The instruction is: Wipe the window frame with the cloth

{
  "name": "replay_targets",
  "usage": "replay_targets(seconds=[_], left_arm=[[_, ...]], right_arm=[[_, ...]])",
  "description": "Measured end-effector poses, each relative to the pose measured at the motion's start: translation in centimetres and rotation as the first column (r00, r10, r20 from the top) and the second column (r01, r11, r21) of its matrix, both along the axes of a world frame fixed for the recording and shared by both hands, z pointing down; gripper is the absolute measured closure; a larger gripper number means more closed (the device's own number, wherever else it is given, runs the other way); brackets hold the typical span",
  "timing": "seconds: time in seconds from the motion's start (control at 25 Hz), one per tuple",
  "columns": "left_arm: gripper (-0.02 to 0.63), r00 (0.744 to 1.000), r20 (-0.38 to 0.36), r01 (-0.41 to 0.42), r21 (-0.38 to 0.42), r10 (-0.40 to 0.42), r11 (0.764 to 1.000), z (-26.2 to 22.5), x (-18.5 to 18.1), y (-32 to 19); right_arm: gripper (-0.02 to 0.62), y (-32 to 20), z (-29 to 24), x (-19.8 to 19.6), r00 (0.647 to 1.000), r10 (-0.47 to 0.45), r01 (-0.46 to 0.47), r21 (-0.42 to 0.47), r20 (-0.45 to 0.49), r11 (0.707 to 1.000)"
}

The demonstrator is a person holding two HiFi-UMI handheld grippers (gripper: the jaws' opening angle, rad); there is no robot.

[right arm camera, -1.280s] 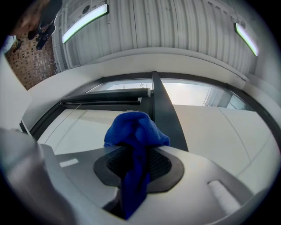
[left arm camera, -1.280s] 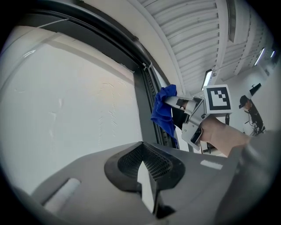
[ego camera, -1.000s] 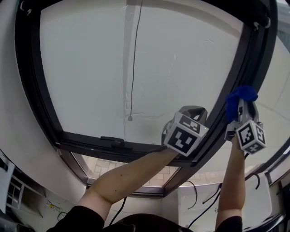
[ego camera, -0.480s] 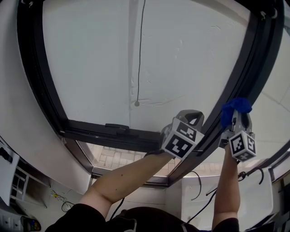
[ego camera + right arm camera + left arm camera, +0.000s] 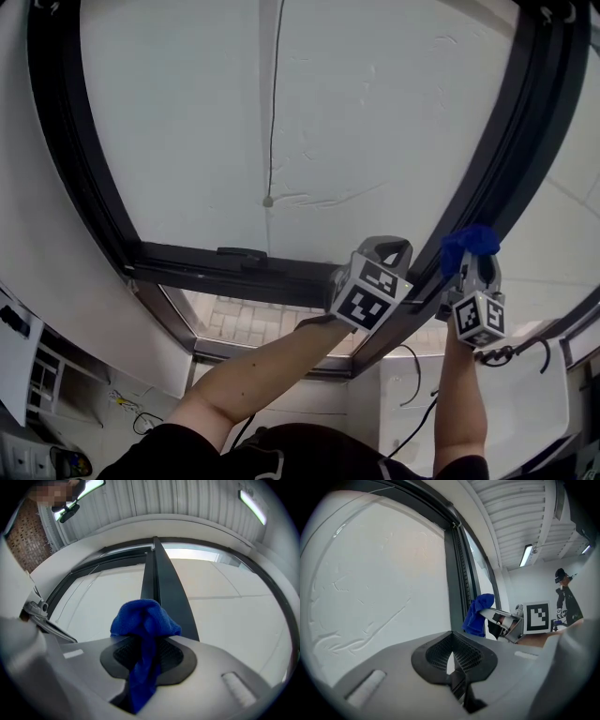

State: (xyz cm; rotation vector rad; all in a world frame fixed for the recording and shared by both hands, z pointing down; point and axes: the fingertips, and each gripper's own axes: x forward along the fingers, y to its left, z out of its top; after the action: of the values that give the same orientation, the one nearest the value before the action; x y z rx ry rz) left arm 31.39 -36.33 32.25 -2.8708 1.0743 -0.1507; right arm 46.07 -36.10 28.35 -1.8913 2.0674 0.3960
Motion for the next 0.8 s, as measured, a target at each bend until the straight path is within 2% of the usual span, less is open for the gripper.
replay_targets(seconds=[0.44,0.8], left_arm=[[0.612,0.999,0.02,0.033,-0.073,-0.031,0.997,5.3,-0.2,0.1],[0.612,0.998,0.054,0.043,-0.114,-0.037,0.993,8.5,-1.1,-0.2]], right_arm=[[0.508,-0.5,10.9,0.5,0.999,-0.011,0.018,-0.163,0.045,0.986],[0.508,-0.9,16.8,0.2,0.997,-0.004,0.023,-0.26,0.074,0.965]])
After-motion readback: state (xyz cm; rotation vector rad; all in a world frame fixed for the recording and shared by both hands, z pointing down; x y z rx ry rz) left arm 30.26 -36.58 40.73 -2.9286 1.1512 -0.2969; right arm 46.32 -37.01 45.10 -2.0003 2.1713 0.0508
